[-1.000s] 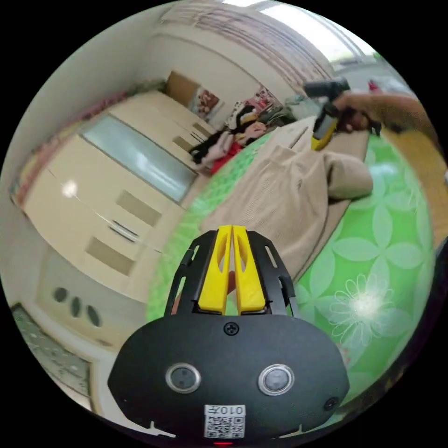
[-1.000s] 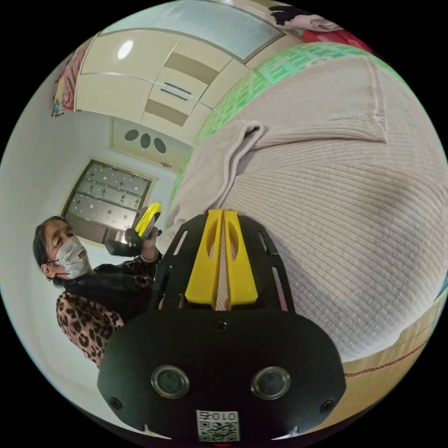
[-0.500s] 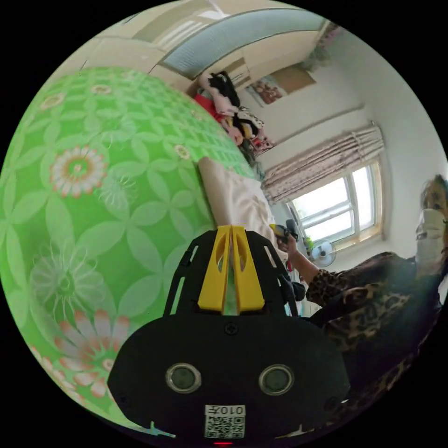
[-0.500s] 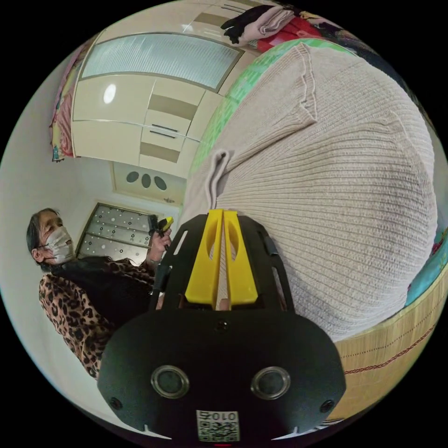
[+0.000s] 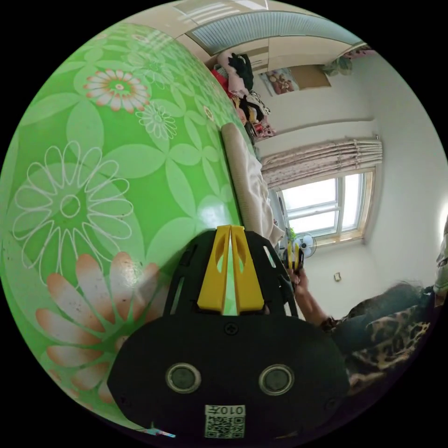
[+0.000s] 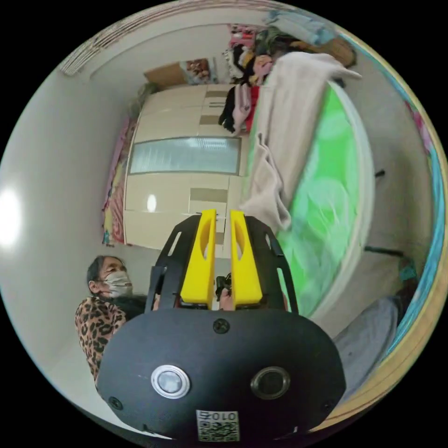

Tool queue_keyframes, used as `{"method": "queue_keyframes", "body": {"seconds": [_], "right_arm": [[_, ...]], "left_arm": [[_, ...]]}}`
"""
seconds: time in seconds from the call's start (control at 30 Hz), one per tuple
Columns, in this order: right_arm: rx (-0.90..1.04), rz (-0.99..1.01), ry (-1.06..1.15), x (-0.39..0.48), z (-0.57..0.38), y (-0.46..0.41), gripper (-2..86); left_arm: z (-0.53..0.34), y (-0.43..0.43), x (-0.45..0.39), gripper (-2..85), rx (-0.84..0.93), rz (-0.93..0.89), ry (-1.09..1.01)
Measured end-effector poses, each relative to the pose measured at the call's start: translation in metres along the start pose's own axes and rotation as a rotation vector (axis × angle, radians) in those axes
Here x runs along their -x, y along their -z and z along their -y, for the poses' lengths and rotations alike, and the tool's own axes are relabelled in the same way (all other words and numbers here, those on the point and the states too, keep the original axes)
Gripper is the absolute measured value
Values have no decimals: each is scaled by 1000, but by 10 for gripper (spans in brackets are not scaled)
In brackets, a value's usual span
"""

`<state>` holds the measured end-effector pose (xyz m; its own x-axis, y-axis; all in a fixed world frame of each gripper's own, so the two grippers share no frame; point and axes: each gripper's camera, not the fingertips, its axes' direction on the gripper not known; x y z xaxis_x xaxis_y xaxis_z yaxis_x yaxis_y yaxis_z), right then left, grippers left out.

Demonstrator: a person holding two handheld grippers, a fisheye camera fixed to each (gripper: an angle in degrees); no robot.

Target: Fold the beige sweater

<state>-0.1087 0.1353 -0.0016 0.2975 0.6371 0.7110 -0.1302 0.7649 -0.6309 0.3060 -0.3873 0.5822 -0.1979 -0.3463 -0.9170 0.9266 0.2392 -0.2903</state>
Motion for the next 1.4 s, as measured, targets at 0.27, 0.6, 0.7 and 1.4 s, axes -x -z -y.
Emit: {"method": "queue_keyframes", "body": {"seconds": [0.27,0.6,0.7,1.4], "right_arm": [[-10,45,-2,6,-111,-23,106],[101,-243,43,51,-156,-105,159],[-22,-281,24,63,-181,-111,161],[-343,-342,55,141,-305,-174,142]], "left_arm": [[47,3,-9,-1,209,-175,45],[240,11,-104,4,267,148,-422],[294,-21,-119,4,336,156,-555],[394,-240,-140,80,923,151,-803]]}}
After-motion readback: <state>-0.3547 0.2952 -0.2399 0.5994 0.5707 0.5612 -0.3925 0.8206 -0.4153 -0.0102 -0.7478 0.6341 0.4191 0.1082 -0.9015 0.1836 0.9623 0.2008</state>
